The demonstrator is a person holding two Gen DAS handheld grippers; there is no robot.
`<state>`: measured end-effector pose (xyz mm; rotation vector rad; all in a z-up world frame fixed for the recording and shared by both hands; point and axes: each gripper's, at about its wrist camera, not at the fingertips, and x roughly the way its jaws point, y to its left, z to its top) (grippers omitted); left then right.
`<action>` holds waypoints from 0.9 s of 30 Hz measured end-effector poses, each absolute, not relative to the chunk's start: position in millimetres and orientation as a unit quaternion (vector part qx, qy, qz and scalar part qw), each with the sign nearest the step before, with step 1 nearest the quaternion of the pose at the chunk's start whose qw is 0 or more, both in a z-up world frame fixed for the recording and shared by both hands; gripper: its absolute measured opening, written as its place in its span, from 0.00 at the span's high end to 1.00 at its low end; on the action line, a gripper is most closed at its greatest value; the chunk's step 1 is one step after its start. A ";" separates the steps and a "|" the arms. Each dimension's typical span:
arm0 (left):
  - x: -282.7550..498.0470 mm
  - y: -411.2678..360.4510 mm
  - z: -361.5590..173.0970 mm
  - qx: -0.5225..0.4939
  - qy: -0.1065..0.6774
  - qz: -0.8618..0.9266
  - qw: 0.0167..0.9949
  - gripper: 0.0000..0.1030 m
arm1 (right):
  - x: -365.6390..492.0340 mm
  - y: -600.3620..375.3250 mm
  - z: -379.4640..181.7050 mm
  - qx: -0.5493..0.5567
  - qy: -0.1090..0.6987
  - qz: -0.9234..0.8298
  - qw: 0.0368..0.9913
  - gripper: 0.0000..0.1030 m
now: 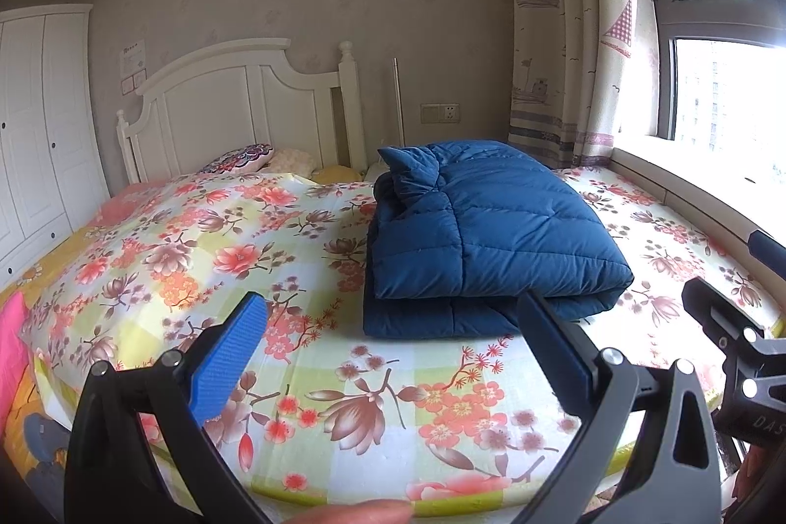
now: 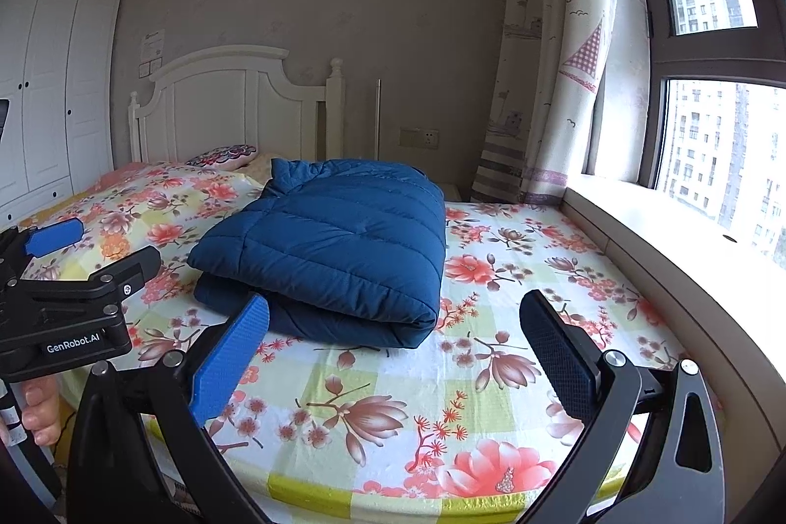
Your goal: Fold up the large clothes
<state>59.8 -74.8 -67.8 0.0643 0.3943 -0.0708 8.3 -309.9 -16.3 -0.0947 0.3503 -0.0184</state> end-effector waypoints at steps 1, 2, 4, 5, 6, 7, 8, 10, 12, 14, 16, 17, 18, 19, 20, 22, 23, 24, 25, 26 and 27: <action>59.9 -74.4 -68.1 0.032 0.196 -0.035 0.979 0.02 | 8.5 -309.6 -16.7 -0.048 0.175 -0.009 0.983 0.05; 59.9 -74.1 -68.1 0.031 0.196 -0.035 0.980 0.02 | 8.7 -309.1 -17.0 -0.048 0.176 -0.009 0.983 0.05; 60.2 -74.0 -68.2 0.031 0.196 -0.035 0.979 0.02 | 9.3 -308.2 -17.4 -0.049 0.177 -0.008 0.983 0.05; 60.2 -73.7 -68.3 0.031 0.196 -0.035 0.979 0.02 | 9.4 -307.7 -17.3 -0.049 0.177 -0.008 0.983 0.05; 60.2 -73.3 -68.2 0.031 0.196 -0.035 0.980 0.02 | 9.7 -307.3 -17.3 -0.050 0.177 -0.008 0.983 0.05; 60.0 -73.6 -68.2 0.030 0.196 -0.034 0.980 0.02 | 9.5 -307.0 -17.0 -0.050 0.176 -0.007 0.983 0.05; 59.8 -72.9 -68.3 0.030 0.196 -0.034 0.980 0.02 | 9.2 -306.2 -17.2 -0.050 0.175 -0.008 0.983 0.05; 59.8 -73.0 -68.1 0.030 0.196 -0.033 0.980 0.02 | 8.9 -305.8 -17.1 -0.051 0.174 -0.008 0.983 0.05; 59.9 -72.6 -68.1 0.030 0.196 -0.034 0.980 0.02 | 8.5 -304.5 -17.1 -0.051 0.174 -0.008 0.983 0.05; 59.9 -72.4 -68.1 0.030 0.196 -0.034 0.980 0.02 | 8.5 -304.1 -17.2 -0.050 0.174 -0.009 0.983 0.05; 60.0 -72.3 -68.0 0.030 0.196 -0.034 0.980 0.02 | 8.3 -303.6 -17.1 -0.051 0.173 -0.009 0.983 0.05; 59.9 -72.1 -68.1 0.030 0.196 -0.034 0.980 0.02 | 8.3 -303.6 -17.2 -0.050 0.173 -0.009 0.984 0.05; 59.9 -72.4 -68.0 0.030 0.196 -0.033 0.980 0.02 | 8.6 -304.4 -17.0 -0.051 0.174 -0.008 0.983 0.05; 59.9 -72.2 -68.0 0.030 0.196 -0.034 0.980 0.02 | 8.7 -304.2 -17.0 -0.051 0.174 -0.008 0.983 0.05; 59.8 -71.6 -68.1 0.030 0.196 -0.034 0.980 0.02 | 8.7 -304.7 -16.9 -0.051 0.174 -0.007 0.983 0.05; 59.8 -72.1 -67.8 0.030 0.196 -0.035 0.980 0.02 | 8.9 -305.2 -16.7 -0.051 0.174 -0.006 0.983 0.05; 59.7 -72.2 -67.7 0.030 0.196 -0.034 0.980 0.02 | 8.8 -305.0 -16.5 -0.051 0.174 -0.006 0.983 0.05; 59.7 -72.4 -67.6 0.030 0.196 -0.034 0.980 0.02 | 8.9 -304.9 -16.6 -0.051 0.174 -0.006 0.983 0.05; 59.7 -71.7 -67.8 0.030 0.196 -0.034 0.980 0.02 | 8.9 -304.8 -16.8 -0.051 0.174 -0.006 0.983 0.05; 59.9 -72.0 -67.9 0.030 0.196 -0.035 0.980 0.02 | 8.9 -304.5 -16.9 -0.051 0.174 -0.006 0.983 0.05; 59.9 -72.0 -68.0 0.030 0.196 -0.034 0.979 0.02 | 9.0 -304.6 -16.8 -0.051 0.174 -0.006 0.983 0.05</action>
